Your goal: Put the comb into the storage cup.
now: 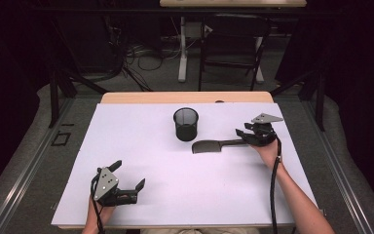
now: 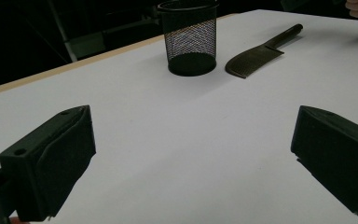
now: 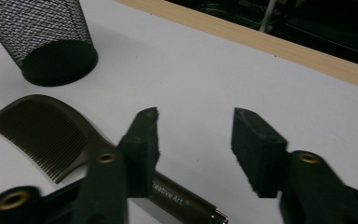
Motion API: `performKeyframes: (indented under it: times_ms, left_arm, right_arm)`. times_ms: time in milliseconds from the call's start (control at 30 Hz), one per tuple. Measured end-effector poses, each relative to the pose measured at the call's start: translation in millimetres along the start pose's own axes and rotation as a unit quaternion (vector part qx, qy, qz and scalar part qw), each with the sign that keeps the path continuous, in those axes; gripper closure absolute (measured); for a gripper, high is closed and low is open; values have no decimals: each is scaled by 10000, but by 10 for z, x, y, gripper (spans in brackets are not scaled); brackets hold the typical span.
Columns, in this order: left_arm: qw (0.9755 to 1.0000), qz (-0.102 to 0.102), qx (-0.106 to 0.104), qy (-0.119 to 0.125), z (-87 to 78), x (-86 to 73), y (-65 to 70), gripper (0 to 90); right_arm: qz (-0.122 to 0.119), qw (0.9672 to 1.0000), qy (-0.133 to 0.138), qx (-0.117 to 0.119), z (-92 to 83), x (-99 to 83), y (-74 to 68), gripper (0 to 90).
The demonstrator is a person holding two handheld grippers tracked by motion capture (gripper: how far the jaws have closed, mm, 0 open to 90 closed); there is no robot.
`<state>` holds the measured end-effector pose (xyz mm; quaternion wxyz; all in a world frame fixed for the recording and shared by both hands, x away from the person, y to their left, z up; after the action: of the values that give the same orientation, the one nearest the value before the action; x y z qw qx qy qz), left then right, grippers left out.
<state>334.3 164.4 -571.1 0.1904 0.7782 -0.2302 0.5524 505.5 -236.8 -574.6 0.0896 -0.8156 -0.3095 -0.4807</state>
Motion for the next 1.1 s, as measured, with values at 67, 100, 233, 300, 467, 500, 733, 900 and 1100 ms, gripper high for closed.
performKeyframes:
  times_ms: [67,100,233,300,467,500,733,900,1100]
  left_arm:
    - [10000,-1,10,4,-5,1,-6,0]
    - [10000,2,18,1,-6,0,-12,0]
    - [10000,4,22,-3,-8,-1,-17,0]
    - [10000,-2,29,17,-10,2,-16,0]
    - [10000,4,27,1,-8,-2,-16,0]
    - [10000,10,24,-4,-8,-2,-15,0]
    - [10000,0,20,-7,-5,-4,-16,0]
    - [10000,4,19,-16,-5,-6,-17,0]
    - [10000,-1,21,-14,-10,-8,-18,0]
  right_arm:
    - [15,10000,-73,-19,13,-32,16,712]
    - [-8,9999,-109,-15,19,-48,23,760]
    - [-51,9994,-338,-69,52,-125,47,884]
    - [-91,9990,-408,-134,69,-151,65,900]
    - [-109,9982,-553,-210,86,-199,86,900]
    - [-120,9980,-577,-210,91,-211,92,900]
    - [-154,9969,-726,-244,122,-282,122,900]
    - [-198,9961,-833,-226,139,-311,118,900]
    - [-195,9952,-936,-202,139,-336,117,900]
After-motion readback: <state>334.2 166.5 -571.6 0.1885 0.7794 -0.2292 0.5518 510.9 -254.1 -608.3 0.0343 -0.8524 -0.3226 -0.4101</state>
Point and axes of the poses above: each handheld gripper's, and its own axes: z roughly forward along the jaws, x roughly out of its top, y roughly to its right, the point moved 9 cm from there along z, roughly forward along the jaws, and after that the axes turned 8 degrees about -z, right-handed, at the moved point
